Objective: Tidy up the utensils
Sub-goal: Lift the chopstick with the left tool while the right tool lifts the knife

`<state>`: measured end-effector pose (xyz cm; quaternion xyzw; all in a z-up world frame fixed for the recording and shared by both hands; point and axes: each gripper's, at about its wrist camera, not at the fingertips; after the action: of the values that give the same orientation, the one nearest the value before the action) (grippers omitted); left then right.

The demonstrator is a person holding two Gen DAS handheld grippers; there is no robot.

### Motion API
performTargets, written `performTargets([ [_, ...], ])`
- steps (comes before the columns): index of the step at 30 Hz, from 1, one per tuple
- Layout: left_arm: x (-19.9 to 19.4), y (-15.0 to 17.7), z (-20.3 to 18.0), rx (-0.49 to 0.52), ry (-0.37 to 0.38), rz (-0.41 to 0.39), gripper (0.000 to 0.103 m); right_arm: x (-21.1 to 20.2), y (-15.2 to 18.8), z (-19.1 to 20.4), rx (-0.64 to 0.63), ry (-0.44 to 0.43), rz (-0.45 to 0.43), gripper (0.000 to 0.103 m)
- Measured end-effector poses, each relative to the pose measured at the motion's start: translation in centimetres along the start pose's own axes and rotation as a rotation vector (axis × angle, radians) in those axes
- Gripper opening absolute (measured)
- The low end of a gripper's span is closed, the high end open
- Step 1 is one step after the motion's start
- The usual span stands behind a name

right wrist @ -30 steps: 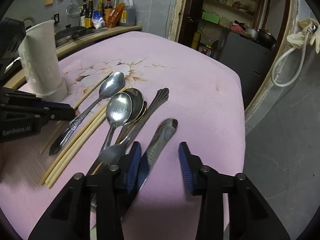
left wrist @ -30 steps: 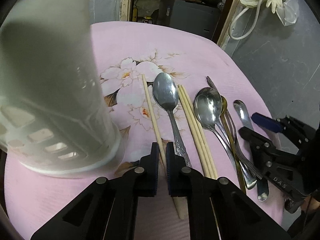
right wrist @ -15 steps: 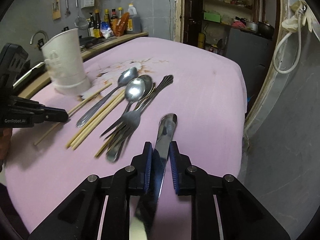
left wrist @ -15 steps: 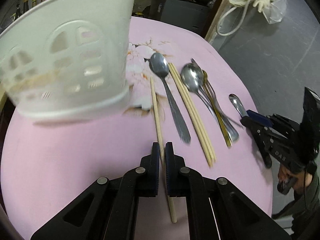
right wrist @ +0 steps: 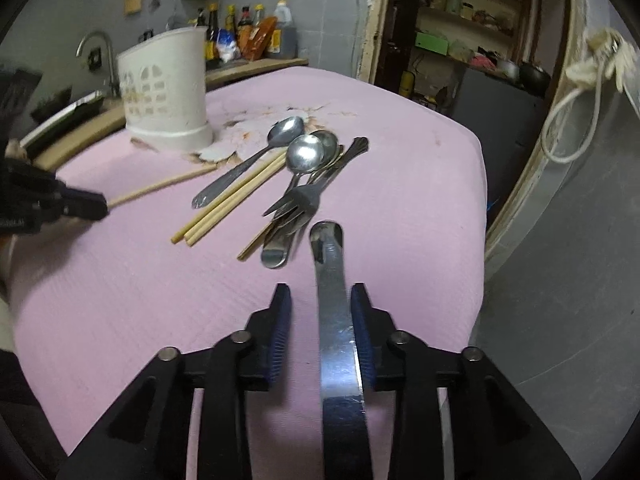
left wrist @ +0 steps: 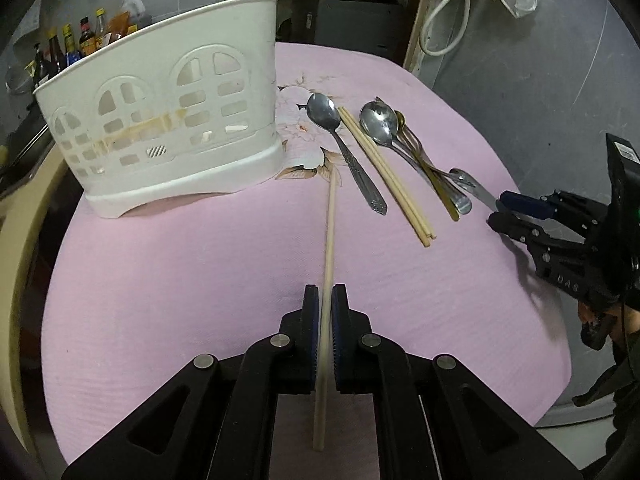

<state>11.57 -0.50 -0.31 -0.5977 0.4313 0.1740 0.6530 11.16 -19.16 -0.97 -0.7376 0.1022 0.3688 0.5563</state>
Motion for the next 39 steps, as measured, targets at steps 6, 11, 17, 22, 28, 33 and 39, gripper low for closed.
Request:
performTargets([
  [6, 2.1, -1.7, -0.4, 0.100, -0.013, 0.041, 0.014, 1.1, -0.7, -0.1, -0.047, 0.021, 0.040, 0.030],
  [11, 3.7, -3.3, -1.3, 0.192, -0.011, 0.073, 0.034, 2.2, -1.4, -0.4, -0.053, 0.008, 0.060, 0.029],
  [17, 5.3, -4.5, -1.1, 0.247, -0.010, 0.105, 0.037, 2.8, -1.8, -0.4, -0.060, -0.016, 0.097, 0.031],
  [22, 5.6, -4.8, -0.8, 0.275, 0.005, 0.128, 0.032, 3.0, -2.2, -0.2, -0.089, -0.030, 0.139, 0.031],
  [28, 6.0, -5.1, -0.9, 0.269, 0.034, 0.173, 0.005, 3.8, -2.9, 0.0, -0.104, -0.060, 0.220, 0.016],
  [33, 6.2, -5.3, -0.6, 0.184, 0.051, 0.153, 0.002, 3.9, -3.2, 0.1, -0.087, -0.049, 0.244, 0.014],
  [39, 4.0, -3.7, -0.2, 0.101, 0.044, 0.027, 0.002, 2.2, -2.1, 0.3, -0.051, -0.024, 0.144, 0.014],
])
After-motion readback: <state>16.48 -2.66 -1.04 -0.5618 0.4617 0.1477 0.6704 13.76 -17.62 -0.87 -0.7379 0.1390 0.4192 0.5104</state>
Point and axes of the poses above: each gripper's, at about its wrist camera, not at the fingertips, and x roughly the way its jaws point, z to its left, y to its underside, and after that the axes turned 6 degrees about -z, right-handed
